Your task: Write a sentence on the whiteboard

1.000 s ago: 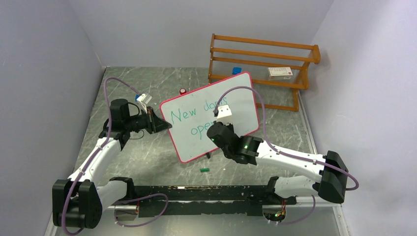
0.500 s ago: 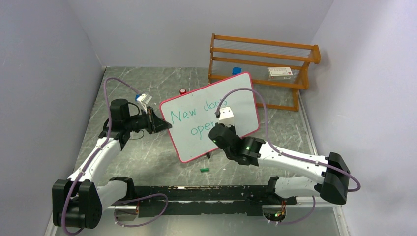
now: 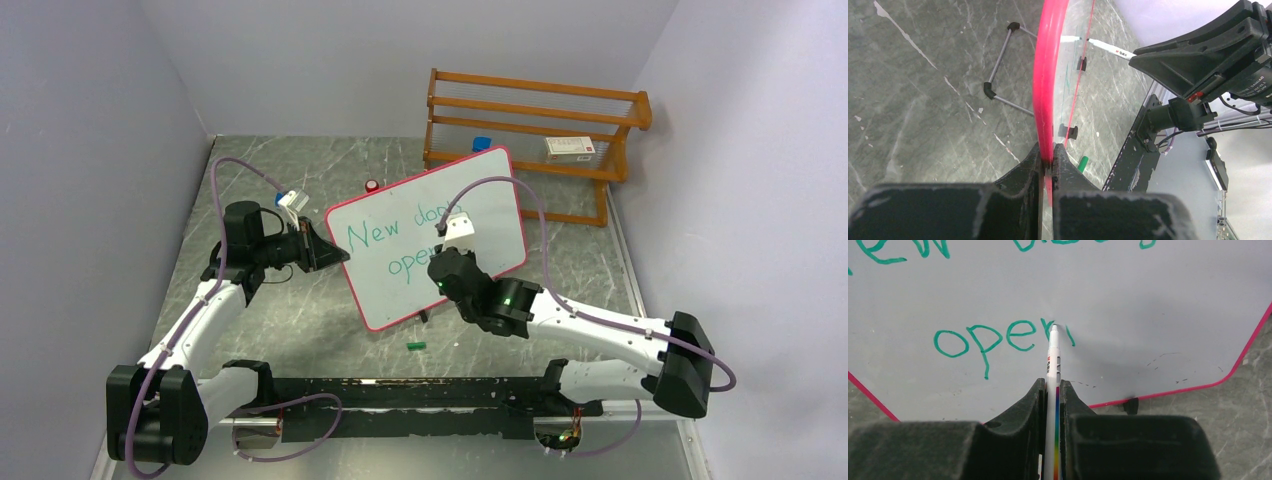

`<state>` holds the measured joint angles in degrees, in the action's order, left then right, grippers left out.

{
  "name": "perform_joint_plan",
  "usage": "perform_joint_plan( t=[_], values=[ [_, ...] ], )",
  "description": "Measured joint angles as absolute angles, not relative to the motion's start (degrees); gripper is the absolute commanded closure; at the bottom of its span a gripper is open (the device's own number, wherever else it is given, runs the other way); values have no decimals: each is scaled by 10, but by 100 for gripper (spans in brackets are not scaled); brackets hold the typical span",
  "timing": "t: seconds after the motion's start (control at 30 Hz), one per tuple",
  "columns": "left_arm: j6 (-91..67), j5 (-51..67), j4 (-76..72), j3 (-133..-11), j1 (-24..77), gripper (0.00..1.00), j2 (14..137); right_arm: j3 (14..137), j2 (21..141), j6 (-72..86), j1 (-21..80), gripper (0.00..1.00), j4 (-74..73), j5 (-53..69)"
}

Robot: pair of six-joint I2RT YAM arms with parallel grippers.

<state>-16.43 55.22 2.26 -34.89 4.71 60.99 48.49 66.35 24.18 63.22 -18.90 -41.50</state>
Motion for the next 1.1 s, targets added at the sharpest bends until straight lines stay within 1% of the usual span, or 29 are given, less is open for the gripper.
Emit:
perform_joint_plan(
  t=[1.1],
  values=[
    [-164, 552, 23, -349, 47, 95, 610, 485, 675, 234, 621, 100, -172, -409]
  ],
)
